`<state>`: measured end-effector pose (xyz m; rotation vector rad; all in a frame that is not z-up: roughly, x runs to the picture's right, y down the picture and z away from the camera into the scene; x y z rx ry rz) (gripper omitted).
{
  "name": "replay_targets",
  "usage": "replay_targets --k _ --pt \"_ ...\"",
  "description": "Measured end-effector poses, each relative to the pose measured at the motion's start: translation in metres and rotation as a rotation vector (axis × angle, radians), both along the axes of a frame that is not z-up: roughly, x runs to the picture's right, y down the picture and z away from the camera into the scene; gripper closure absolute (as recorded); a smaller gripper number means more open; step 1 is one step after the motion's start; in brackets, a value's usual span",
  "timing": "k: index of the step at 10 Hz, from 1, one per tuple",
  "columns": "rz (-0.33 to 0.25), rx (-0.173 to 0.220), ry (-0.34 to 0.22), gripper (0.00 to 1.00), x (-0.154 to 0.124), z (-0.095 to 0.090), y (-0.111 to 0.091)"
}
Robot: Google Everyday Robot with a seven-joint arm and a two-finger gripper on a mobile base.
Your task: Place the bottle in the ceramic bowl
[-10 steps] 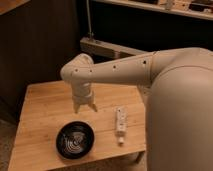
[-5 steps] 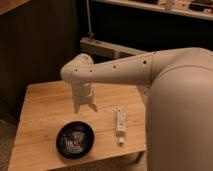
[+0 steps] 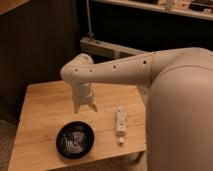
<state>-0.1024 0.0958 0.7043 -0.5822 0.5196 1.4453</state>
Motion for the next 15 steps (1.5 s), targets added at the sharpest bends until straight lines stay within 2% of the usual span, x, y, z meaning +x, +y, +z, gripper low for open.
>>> replay_targets --k 9,10,12,15 --pt "0.000 0.001 0.000 0.35 0.000 0.000 0.000" --pt "0.000 0.003 0.000 0.35 0.000 -0.005 0.001" --pt "0.019 0.016 0.010 0.35 0.001 -0.014 0.007" --pt "0.052 0.048 0.021 0.35 0.023 -0.004 0.001"
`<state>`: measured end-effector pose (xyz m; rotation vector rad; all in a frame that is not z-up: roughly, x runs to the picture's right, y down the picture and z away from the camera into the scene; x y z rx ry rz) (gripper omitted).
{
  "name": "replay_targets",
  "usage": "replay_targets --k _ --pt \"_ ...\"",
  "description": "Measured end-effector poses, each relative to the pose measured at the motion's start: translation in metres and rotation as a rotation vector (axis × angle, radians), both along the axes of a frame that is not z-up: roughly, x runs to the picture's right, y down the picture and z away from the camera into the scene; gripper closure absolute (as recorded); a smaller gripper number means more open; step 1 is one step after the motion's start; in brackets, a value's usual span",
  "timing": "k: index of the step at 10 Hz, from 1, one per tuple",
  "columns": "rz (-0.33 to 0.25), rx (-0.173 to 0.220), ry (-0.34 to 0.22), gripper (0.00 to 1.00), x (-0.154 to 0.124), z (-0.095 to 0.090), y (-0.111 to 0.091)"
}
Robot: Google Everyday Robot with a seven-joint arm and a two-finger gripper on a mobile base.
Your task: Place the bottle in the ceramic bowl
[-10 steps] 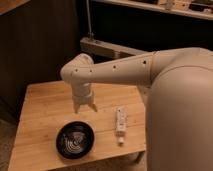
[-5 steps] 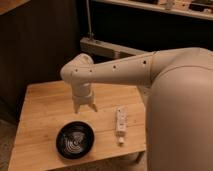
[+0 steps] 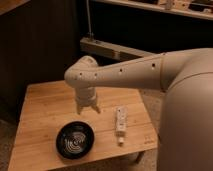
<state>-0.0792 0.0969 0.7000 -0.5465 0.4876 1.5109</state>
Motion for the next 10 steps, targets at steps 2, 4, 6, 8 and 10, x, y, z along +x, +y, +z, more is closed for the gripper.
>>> replay_targets --k 2,4,6,8,10 --pt "0.038 0.032 -0.007 0.35 0.031 0.021 -0.019" --pt "0.093 0.069 -0.006 0.35 0.077 0.053 -0.047" --pt "0.145 0.088 0.017 0.35 0.112 0.073 -0.060" --pt "0.186 0.100 0.037 0.35 0.134 0.088 -0.065" --pt "0.197 0.103 0.040 0.35 0.140 0.094 -0.058"
